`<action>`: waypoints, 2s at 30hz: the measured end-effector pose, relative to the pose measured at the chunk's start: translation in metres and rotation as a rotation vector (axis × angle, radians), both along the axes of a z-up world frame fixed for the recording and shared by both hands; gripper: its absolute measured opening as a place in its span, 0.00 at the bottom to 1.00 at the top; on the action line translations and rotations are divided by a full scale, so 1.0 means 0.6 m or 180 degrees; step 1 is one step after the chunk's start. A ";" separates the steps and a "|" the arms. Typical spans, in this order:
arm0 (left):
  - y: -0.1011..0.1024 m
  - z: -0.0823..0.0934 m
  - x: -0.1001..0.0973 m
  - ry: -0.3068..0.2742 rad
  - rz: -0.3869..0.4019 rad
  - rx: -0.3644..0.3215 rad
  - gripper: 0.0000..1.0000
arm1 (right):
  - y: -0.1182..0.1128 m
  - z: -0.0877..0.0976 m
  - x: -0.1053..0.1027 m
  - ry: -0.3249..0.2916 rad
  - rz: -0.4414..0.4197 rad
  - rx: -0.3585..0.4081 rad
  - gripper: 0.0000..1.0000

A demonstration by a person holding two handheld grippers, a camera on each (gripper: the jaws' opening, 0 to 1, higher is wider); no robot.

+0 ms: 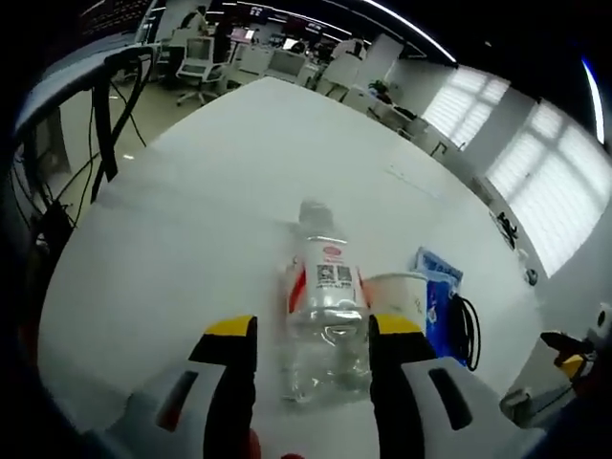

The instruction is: Arrange the tabletop items into an orderly group along one side of the table until the central work area is clear of visible clutter.

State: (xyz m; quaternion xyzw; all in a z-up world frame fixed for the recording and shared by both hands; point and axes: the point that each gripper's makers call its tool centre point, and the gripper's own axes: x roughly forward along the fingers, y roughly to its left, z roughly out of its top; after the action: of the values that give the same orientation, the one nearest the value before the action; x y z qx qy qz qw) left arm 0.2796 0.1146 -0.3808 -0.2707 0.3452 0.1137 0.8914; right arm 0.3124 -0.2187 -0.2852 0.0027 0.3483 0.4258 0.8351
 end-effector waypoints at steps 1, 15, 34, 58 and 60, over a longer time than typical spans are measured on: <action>-0.004 -0.002 0.002 0.0008 -0.0022 0.0008 0.44 | 0.000 0.000 0.000 0.0003 -0.0004 0.0001 0.73; -0.028 0.009 -0.007 -0.0059 -0.0151 0.0049 0.34 | 0.007 -0.004 -0.004 0.0042 0.0031 -0.0009 0.72; -0.039 0.025 -0.112 0.0052 -0.0214 0.0083 0.34 | 0.016 -0.004 0.000 0.0020 0.0077 0.0056 0.72; -0.019 0.028 -0.175 0.0297 -0.0277 0.0295 0.33 | 0.011 -0.002 -0.008 0.0017 0.0026 0.0125 0.72; -0.019 0.027 -0.175 0.0301 -0.0293 0.0326 0.33 | 0.008 -0.001 -0.009 0.0020 0.0005 0.0128 0.72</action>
State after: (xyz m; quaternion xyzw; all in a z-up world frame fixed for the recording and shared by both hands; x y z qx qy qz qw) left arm 0.1749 0.1032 -0.3646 -0.2029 0.3928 0.1028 0.8911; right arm 0.3070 -0.2139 -0.2860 0.0205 0.3422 0.4334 0.8335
